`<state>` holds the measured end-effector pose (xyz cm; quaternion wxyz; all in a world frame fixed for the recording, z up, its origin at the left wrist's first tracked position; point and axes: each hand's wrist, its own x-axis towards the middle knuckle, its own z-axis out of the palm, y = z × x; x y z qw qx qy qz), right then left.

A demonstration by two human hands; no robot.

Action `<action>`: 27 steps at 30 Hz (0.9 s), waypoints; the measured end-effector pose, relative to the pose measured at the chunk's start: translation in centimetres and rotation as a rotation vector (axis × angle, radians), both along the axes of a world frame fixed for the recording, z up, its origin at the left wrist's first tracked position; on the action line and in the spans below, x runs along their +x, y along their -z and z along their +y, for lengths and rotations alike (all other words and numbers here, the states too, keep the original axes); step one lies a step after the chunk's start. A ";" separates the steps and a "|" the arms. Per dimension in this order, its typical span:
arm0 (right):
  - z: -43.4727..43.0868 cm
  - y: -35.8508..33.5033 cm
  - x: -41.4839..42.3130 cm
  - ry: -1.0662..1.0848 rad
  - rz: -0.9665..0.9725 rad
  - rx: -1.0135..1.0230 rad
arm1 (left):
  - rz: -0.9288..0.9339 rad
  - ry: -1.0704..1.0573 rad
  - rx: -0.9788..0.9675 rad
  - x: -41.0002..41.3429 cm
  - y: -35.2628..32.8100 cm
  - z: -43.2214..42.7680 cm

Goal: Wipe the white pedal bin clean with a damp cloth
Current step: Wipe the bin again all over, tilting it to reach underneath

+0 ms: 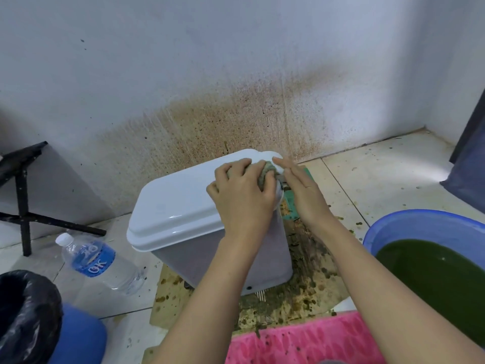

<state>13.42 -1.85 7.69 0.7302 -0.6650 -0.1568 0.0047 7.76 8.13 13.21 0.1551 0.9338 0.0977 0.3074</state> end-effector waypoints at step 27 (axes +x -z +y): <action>-1.4 -1.9 -10.5 -0.166 0.809 0.795 | 0.324 0.558 -0.316 -9.6 -0.1 -1.3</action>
